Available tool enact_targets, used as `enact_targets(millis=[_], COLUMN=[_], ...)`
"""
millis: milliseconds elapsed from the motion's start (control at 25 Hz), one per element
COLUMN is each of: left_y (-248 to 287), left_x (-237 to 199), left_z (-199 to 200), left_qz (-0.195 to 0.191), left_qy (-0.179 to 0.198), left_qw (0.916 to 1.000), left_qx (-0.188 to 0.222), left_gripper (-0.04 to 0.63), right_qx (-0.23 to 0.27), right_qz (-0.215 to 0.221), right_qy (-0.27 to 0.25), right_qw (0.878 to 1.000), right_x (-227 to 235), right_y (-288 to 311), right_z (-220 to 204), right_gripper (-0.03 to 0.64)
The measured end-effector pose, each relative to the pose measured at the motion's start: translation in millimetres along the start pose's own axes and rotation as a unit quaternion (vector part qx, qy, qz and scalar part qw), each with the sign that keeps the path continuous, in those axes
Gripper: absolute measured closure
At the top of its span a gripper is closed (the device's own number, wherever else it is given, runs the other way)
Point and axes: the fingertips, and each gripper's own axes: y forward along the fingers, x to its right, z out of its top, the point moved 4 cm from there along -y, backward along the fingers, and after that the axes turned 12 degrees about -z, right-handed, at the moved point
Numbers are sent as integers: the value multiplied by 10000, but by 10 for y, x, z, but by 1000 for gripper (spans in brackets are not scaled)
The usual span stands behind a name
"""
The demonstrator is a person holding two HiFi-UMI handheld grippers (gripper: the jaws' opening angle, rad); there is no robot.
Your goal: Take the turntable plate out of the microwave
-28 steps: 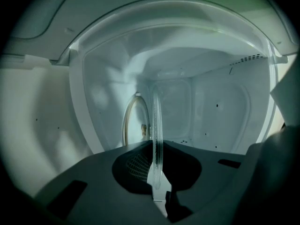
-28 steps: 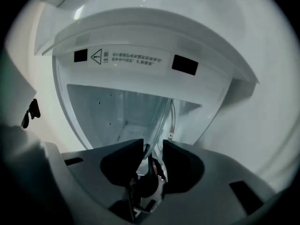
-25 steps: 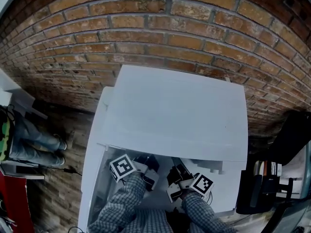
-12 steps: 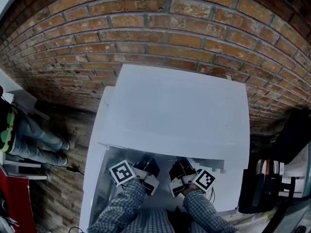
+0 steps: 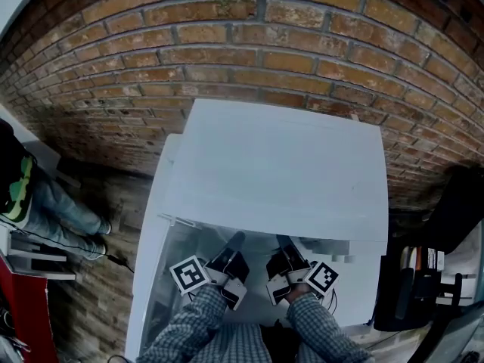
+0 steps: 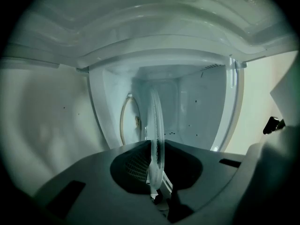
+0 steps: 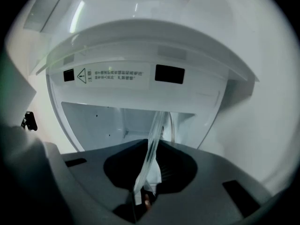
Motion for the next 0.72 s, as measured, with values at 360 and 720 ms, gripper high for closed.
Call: enact_targets(millis=[360, 720], left_y=[-220, -514], left_x=[139, 289], left_z=[-145, -261], left_qz=[-174, -348], left_qy=[-93, -222], left_qw=[9998, 9991], left_qx=[84, 38], left_gripper=[554, 554], right_qx=[-94, 109], right_qz=[161, 233], right_qy=[-118, -373], right_qw=[9998, 9990], right_x=[-129, -229], right_y=[-243, -546], right_z=[-123, -355], right_gripper=[563, 563])
